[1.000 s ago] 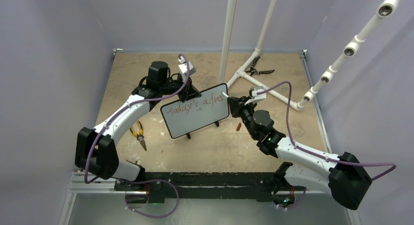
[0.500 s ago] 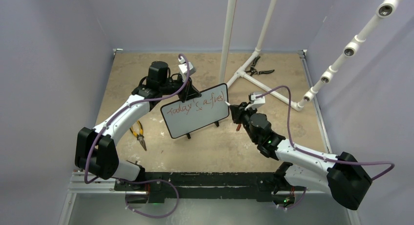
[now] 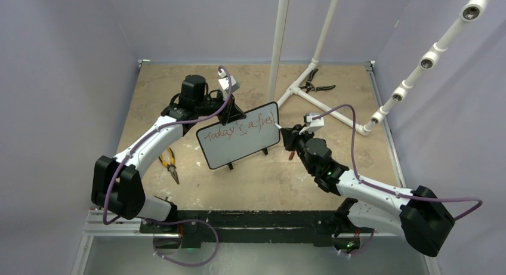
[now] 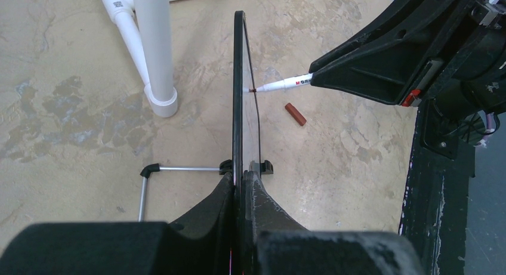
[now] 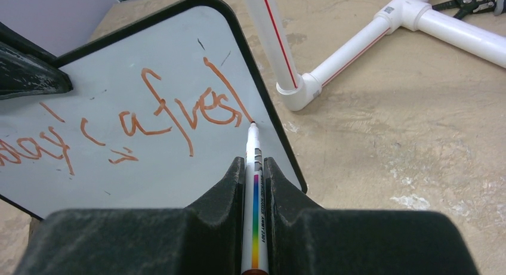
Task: Write a sentence on the whiteboard
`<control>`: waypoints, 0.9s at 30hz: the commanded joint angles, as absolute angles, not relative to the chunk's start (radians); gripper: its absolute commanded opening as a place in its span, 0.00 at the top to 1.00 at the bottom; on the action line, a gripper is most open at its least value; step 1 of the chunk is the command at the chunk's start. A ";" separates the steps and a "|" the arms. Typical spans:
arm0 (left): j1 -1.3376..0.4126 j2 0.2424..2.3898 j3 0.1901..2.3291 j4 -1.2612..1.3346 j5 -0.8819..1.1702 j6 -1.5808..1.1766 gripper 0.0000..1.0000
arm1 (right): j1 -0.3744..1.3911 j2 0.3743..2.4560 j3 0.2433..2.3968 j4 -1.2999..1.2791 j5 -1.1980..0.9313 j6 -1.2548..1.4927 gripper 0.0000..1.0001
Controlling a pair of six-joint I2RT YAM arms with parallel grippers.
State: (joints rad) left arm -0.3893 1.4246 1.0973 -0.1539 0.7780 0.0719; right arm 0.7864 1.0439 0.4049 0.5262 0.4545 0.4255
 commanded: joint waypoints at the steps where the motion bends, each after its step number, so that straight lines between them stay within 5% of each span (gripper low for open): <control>1: -0.403 1.391 1.080 -0.163 0.818 0.089 1.00 | 0.787 1.021 0.466 0.582 0.483 0.395 1.00; 27: -0.405 1.388 1.079 -0.163 0.818 0.089 1.00 | 0.786 1.051 0.477 0.557 0.537 0.415 1.00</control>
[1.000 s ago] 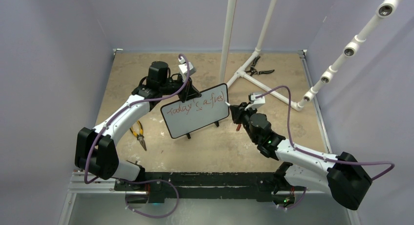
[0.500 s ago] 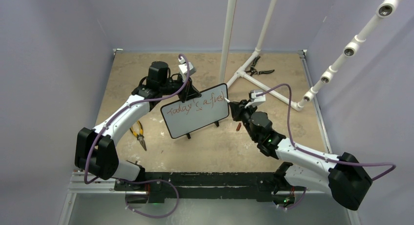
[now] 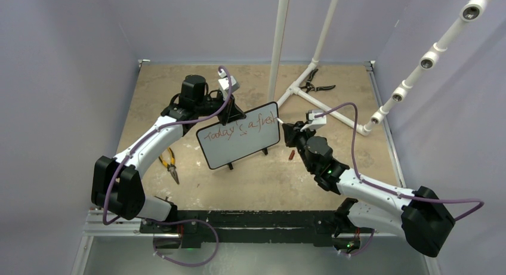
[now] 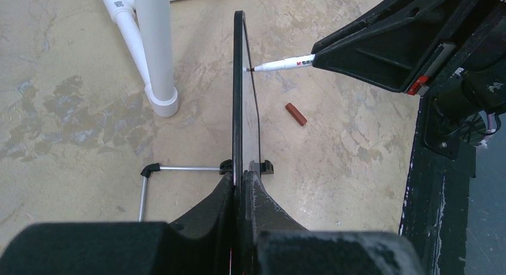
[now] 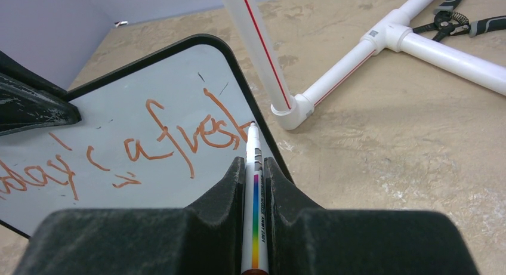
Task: Write a sentence on the whiteboard
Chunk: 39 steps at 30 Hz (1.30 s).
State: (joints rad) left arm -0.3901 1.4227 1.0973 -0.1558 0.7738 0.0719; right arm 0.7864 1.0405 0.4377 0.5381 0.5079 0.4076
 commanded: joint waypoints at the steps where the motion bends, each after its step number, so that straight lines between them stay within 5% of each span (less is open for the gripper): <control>1: -0.405 1.388 1.078 -0.163 0.818 0.090 1.00 | 0.787 1.054 0.477 0.555 0.536 0.419 1.00; 33: -0.405 1.383 1.077 -0.151 0.808 0.067 1.00 | 0.787 0.969 0.384 0.524 0.495 0.456 1.00; 39: -0.404 1.372 1.080 -0.140 0.784 0.035 0.76 | 0.787 0.824 0.350 0.514 0.428 0.426 1.00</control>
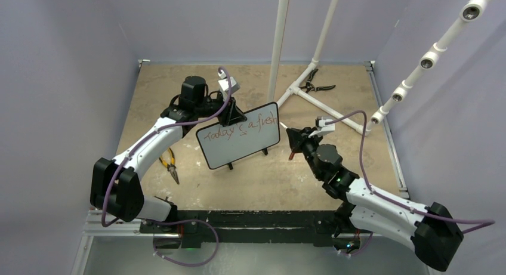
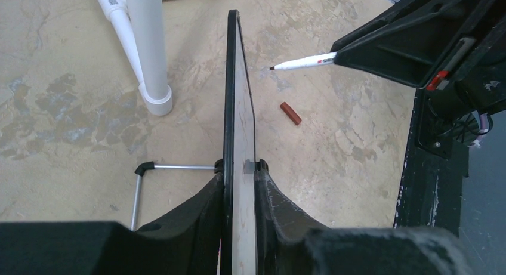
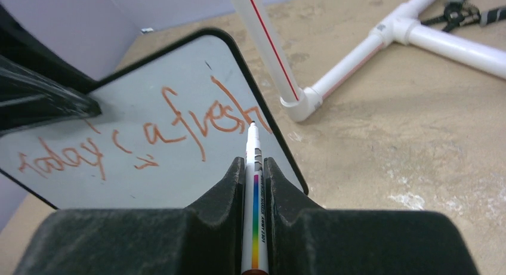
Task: Write a sentence on the whiteboard
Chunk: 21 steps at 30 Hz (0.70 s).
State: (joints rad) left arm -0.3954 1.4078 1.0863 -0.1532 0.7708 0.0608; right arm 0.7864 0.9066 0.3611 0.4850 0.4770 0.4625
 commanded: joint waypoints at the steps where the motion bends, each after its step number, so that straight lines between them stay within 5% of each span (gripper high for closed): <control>1: -0.404 1.370 1.080 -0.136 0.780 0.030 0.70 | 0.787 0.806 0.348 0.505 0.418 0.424 1.00; 8: -0.397 1.322 1.079 -0.129 0.717 0.008 0.46 | 0.787 0.716 0.343 0.441 0.366 0.433 1.00; 21: -0.202 1.071 0.956 -0.135 0.513 -0.244 0.39 | 0.788 0.603 0.364 0.343 0.283 0.429 1.00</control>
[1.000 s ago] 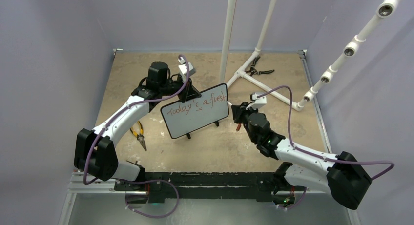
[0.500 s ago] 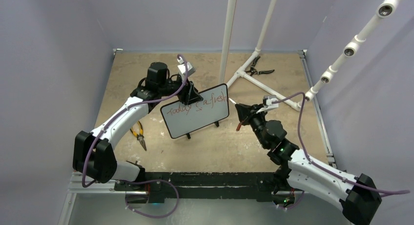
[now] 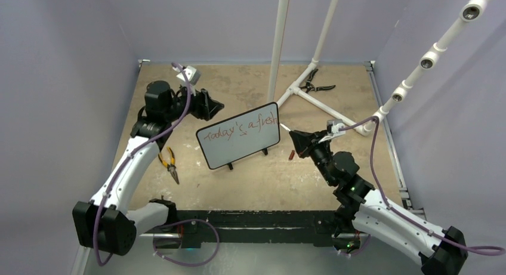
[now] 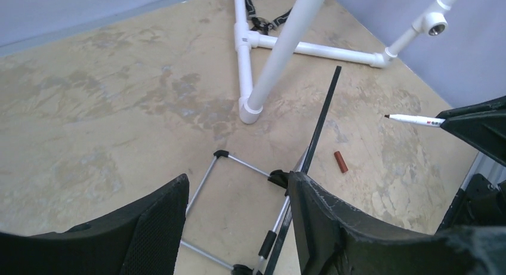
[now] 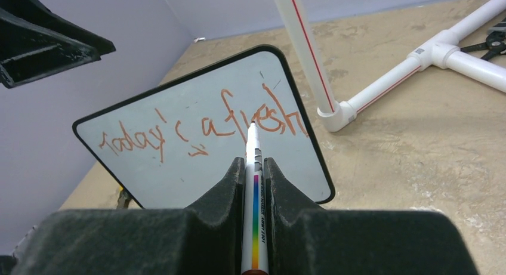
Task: Write a sentence on the whiteboard
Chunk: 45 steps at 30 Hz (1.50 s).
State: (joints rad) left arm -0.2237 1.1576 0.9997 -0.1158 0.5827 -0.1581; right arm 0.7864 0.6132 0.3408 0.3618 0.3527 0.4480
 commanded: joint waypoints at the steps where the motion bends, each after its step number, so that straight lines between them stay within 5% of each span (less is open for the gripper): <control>1: -0.199 1.037 0.947 -0.177 0.496 -0.243 0.39 | 0.787 0.606 0.364 0.351 0.258 0.422 1.00; 12: -0.187 0.748 0.866 -0.487 0.149 -0.341 0.29 | 0.856 0.695 0.357 0.556 0.072 0.393 1.00; 27: -0.187 0.708 0.782 -0.560 0.331 -0.424 0.23 | 1.255 1.168 0.471 0.841 0.369 0.366 1.00; 36: -0.187 0.744 0.729 -0.478 0.398 -0.418 0.45 | 1.302 1.407 0.621 0.842 0.458 0.329 1.00; 45: -0.187 0.762 0.726 -0.487 0.357 -0.428 0.55 | 1.303 1.554 0.711 0.811 0.485 0.348 1.00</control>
